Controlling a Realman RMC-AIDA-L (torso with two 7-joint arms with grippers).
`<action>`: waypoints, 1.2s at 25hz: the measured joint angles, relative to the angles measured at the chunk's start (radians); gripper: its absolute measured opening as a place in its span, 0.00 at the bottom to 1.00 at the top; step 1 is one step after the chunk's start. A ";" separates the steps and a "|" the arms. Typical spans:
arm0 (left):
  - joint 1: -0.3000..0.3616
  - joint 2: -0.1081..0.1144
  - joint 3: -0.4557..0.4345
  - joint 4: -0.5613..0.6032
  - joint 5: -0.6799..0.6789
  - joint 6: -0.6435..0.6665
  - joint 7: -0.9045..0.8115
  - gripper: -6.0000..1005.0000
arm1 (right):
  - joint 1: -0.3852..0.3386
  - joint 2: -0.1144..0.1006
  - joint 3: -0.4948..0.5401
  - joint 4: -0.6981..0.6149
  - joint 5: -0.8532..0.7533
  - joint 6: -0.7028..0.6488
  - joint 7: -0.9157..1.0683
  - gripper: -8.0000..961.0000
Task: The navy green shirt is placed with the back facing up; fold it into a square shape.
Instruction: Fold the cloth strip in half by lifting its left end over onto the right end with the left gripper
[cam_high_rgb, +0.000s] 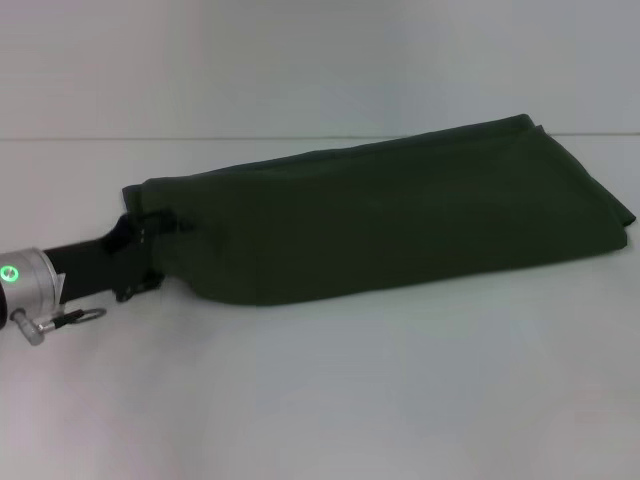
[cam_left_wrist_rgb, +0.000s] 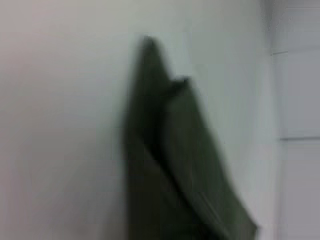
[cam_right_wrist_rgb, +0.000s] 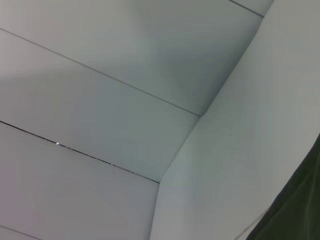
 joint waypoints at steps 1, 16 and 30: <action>0.005 -0.003 -0.007 0.009 -0.021 0.027 0.022 0.69 | 0.000 0.000 0.002 0.000 0.000 -0.001 0.000 0.70; -0.016 0.015 0.047 -0.047 0.055 -0.071 -0.039 0.69 | 0.003 -0.004 0.003 0.010 -0.001 0.007 0.001 0.70; -0.030 -0.002 0.047 -0.028 0.051 -0.081 -0.022 0.58 | -0.001 -0.004 0.004 0.011 0.000 0.004 0.001 0.70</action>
